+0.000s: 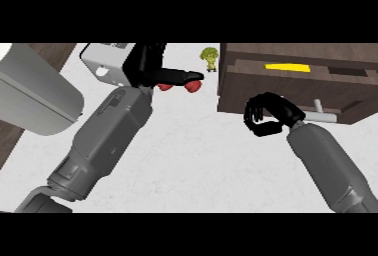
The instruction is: Pick up the cup, place it into the drawer and close the drawer
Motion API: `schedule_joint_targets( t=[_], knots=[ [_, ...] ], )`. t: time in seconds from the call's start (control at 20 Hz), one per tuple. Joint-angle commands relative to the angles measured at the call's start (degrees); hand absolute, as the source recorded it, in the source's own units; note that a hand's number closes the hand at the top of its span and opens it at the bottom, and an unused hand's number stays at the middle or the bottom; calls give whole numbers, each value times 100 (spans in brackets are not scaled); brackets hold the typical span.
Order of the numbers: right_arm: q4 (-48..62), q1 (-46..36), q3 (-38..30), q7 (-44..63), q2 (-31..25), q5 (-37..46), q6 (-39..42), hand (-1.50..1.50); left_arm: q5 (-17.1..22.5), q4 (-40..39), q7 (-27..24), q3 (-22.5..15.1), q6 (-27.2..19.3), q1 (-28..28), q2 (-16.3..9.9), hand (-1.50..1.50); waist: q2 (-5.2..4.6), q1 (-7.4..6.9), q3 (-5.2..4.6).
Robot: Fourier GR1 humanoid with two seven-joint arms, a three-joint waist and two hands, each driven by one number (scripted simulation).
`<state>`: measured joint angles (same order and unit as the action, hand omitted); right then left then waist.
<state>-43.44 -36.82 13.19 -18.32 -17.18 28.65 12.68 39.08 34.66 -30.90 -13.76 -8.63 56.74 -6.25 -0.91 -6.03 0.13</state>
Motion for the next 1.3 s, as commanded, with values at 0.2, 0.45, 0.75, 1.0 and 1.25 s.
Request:
schedule_joint_targets(
  t=[0.2, 0.45, 0.75, 1.0, 1.25],
  knots=[
    [1407, -1310, -1009, -533, -453, -363, -316, 150, 60, 417, 221, -29, 400, -459, -369, -150, -114, -297, 20],
    [1551, -1624, -1304, -355, -712, -567, -282, 150, 42, 586, 291, -105, 585, -580, -459, -150, -133, -408, 18],
    [1474, -1692, -1446, -218, -831, -754, -160, 150, 16, 726, 236, -173, 787, -797, -544, -150, -170, -600, 13],
    [1282, -1761, -1497, -201, -1031, -910, 195, 150, 88, 765, 260, -162, 929, -878, -502, -150, -204, -617, -1],
    [1153, -1560, -1571, -274, -1138, -1052, 331, 150, 124, 878, 238, -140, 1033, -977, -572, -150, -196, -683, 6]
  ],
)
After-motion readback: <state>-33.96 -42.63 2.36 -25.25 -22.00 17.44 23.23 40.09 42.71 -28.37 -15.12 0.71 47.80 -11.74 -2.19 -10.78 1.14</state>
